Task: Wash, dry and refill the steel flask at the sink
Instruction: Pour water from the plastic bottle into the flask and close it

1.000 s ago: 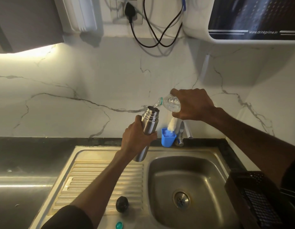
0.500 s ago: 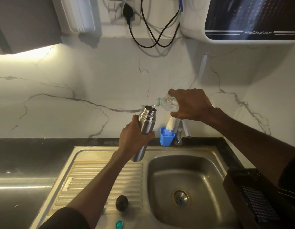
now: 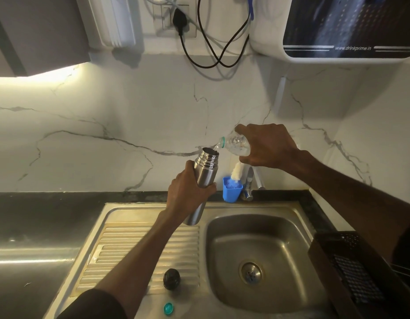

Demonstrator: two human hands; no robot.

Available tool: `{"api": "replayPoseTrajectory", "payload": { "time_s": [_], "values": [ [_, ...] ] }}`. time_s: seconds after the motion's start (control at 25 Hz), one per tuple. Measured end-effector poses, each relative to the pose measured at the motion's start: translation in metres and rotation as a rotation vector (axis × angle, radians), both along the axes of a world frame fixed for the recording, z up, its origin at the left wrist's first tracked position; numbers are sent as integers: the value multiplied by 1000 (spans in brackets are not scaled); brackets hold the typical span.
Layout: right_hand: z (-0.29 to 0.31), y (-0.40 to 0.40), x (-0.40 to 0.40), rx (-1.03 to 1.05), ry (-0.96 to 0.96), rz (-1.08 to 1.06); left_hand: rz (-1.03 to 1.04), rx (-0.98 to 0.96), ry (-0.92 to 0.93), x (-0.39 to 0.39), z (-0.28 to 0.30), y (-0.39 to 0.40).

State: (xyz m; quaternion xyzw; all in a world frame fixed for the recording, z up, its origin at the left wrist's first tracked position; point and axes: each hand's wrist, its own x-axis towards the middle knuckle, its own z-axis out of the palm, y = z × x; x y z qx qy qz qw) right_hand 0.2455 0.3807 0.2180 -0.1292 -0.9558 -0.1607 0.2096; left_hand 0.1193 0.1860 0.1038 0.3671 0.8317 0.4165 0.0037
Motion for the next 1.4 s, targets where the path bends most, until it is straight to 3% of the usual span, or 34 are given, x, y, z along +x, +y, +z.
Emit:
{"api": "replayPoseTrajectory", "payload": {
  "time_s": [1.4],
  "values": [
    [0, -16, -2, 12, -10, -19, 6, -28, 18, -5, -9, -15]
  ]
}}
